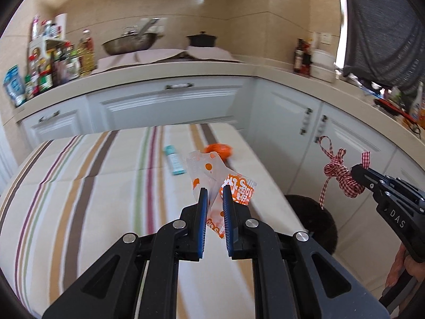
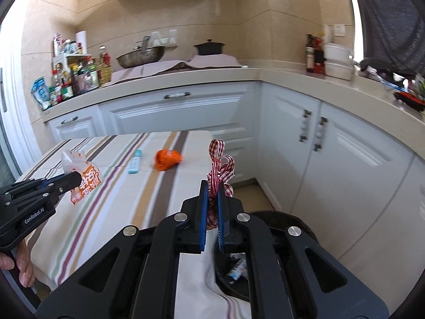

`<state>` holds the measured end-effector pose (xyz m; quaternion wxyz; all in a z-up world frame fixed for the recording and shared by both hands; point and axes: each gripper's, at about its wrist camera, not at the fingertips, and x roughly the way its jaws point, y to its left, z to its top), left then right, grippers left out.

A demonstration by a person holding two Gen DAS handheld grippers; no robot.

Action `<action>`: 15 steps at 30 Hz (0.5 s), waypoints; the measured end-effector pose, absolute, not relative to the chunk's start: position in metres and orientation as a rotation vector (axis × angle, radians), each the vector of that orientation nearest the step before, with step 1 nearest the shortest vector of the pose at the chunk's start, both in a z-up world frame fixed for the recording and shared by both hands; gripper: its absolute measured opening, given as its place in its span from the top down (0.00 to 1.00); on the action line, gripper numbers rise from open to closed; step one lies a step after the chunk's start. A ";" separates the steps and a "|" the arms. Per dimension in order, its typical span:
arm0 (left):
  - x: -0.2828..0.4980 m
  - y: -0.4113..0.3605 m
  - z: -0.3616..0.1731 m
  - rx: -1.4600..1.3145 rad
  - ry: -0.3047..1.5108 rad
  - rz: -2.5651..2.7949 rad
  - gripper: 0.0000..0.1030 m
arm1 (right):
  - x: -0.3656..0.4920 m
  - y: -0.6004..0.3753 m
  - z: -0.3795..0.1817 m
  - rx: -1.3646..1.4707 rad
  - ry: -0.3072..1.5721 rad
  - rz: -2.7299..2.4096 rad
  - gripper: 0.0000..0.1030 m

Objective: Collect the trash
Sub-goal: 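Carry the plastic bag and ribbon over the black bin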

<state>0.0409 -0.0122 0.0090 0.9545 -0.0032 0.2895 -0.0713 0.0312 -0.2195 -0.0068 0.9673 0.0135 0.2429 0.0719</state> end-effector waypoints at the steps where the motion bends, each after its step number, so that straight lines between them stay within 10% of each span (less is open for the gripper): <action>1: 0.042 -0.018 0.010 -0.001 0.584 -0.156 0.88 | 0.030 -0.227 -0.007 0.032 0.490 0.130 0.94; 15: 0.056 -0.101 0.009 0.057 0.557 -0.291 0.88 | 0.022 -0.297 -0.018 0.077 0.482 0.012 0.94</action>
